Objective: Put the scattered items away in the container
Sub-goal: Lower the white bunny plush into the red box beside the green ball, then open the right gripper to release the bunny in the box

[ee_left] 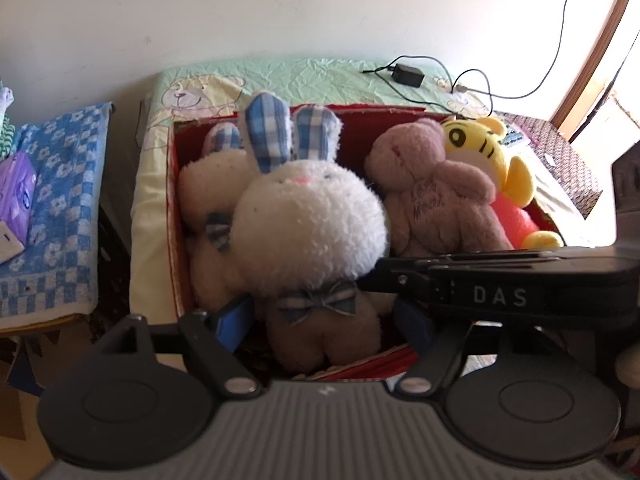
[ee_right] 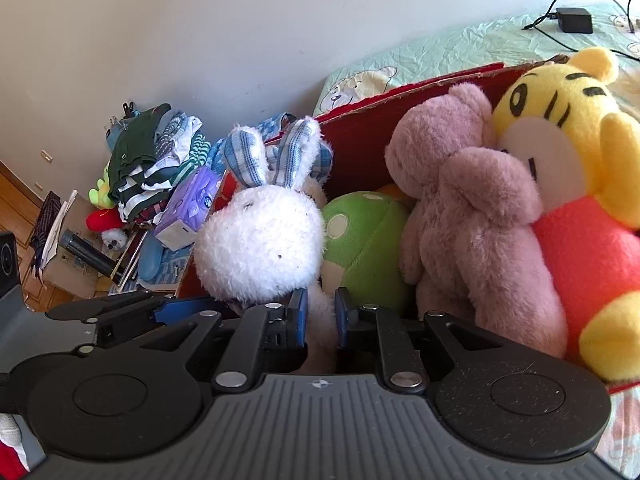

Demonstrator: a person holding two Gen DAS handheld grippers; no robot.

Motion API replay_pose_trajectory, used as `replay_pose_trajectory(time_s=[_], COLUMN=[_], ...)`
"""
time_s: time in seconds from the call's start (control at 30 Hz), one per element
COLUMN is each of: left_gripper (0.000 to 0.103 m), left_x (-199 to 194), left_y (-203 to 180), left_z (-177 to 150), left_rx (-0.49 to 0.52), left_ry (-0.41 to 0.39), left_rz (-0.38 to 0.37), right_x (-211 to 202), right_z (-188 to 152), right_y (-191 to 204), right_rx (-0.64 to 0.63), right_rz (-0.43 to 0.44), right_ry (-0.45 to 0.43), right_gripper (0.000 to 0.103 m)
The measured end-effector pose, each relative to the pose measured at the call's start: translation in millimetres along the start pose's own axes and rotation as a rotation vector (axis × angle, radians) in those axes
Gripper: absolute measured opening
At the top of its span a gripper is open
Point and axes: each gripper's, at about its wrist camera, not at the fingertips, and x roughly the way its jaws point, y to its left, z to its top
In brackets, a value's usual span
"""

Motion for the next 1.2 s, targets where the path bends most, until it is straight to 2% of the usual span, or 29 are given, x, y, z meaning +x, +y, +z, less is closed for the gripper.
replay_pose_trajectory(time_s=[0.17,0.5,0.73,1.0,1.13,1.2], left_gripper=[0.088,0.098,0.101,0.101,0.101,0.101], left_x=[2.5,6.4,11.7,16.4,9.2,3.1], left_y=[-2.5,-13.8,-21.4,-25.7,-37.5,-44.3], left_z=[0.9,0.1,1.7,4.7,7.9,10.1], left_rx=[-0.019,-0.026,-0.045,-0.087,-0.104,-0.119], left_ry=[0.008,0.000,0.013,0.048,0.046,0.041], left_rz=[0.016,0.073,0.145,0.191,0.283,0.299], right_x=[-10.8,-24.0,-31.8,-37.9,-40.9,-45.8], right_z=[0.4,-1.1,-4.1,-0.5,4.8,8.5], right_y=[0.7,0.5,-6.7,-11.8,-16.6,-17.5], right_rx=[-0.009,-0.021,0.010,-0.008,-0.026,-0.046], right_rz=[-0.012,-0.134,-0.191,-0.194,-0.147,-0.127], right_ry=[-0.031,-0.074,-0.110,-0.116,-0.087,-0.081], right_gripper=[0.020,0.021,0.029,0.030,0.030,0.032])
